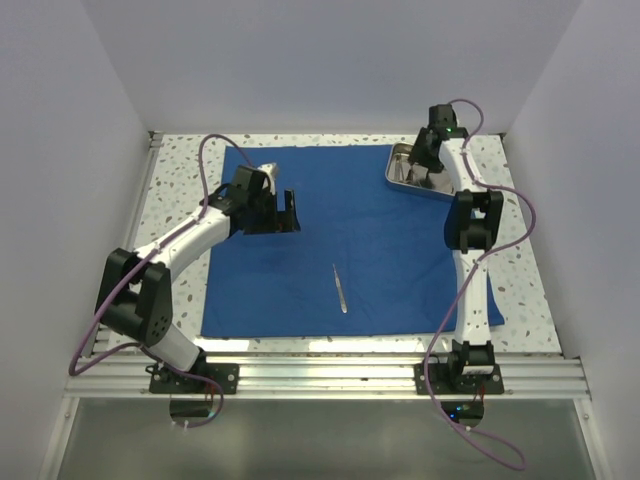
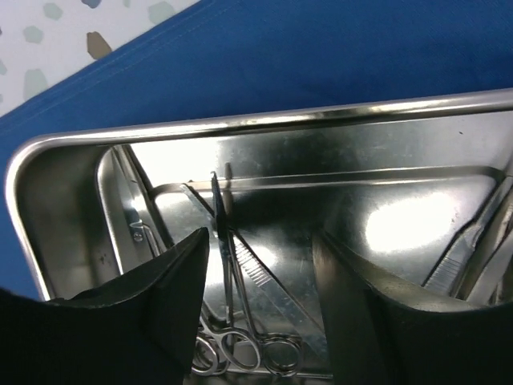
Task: Open and lay out the surgical kit
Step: Pick up the medical item from the container.
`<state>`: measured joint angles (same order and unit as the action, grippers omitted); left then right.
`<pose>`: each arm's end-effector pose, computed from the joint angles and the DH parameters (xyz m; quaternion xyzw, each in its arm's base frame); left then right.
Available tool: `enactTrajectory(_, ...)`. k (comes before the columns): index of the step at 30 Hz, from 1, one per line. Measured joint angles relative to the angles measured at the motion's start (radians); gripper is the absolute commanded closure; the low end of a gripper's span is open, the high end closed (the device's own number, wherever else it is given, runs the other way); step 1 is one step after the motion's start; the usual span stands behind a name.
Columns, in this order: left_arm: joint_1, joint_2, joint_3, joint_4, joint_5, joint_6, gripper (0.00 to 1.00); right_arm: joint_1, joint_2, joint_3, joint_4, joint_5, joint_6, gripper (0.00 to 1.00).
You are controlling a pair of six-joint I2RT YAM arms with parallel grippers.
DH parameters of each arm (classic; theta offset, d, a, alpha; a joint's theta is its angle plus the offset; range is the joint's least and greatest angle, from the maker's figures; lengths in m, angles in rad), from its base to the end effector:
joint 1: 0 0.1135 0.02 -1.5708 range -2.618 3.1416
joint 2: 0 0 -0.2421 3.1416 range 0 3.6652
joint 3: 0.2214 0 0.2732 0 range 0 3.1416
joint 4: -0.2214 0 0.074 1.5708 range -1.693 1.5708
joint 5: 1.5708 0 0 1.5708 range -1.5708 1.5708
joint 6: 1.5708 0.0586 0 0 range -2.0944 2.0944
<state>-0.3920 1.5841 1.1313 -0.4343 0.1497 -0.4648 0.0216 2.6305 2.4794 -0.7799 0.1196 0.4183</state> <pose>0.3409 -0.1504 0.1906 -0.0091 0.9398 -0.2030 0.2748 0.5826 0.0056 0.1451 0.2052 0.9253 0.0131 0.3187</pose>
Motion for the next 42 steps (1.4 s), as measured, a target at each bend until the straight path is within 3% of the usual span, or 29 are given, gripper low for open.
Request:
enactTrajectory(7, 0.000, 0.000, 0.002, -0.002, -0.002, -0.008, 0.01, 0.008, 0.000, 0.000, 0.046, -0.063, 0.013, 0.43)
enactTrajectory(13, -0.001, -0.025, -0.001, -0.023, -0.021, -0.014, 0.01, 0.016, 0.016, 0.000, 0.097, -0.063, 0.027, 0.51)
enactTrajectory(19, -0.001, -0.084, -0.001, -0.062, -0.045, -0.019, 0.01, 0.020, 0.037, 0.002, 0.158, -0.054, 0.026, 0.66)
enactTrajectory(23, -0.001, -0.132, -0.010, -0.090, -0.068, -0.030, 0.01, 0.023, 0.067, 0.031, 0.187, -0.034, 0.024, 0.86)
enactTrajectory(27, -0.001, -0.180, -0.037, -0.122, -0.087, -0.039, 0.00, 0.027, 0.072, 0.034, 0.192, -0.022, 0.025, 0.99)
enactTrajectory(42, -0.001, -0.192, -0.051, -0.129, -0.099, -0.049, 0.00, 0.035, 0.057, 0.019, 0.188, 0.004, 0.010, 1.00)
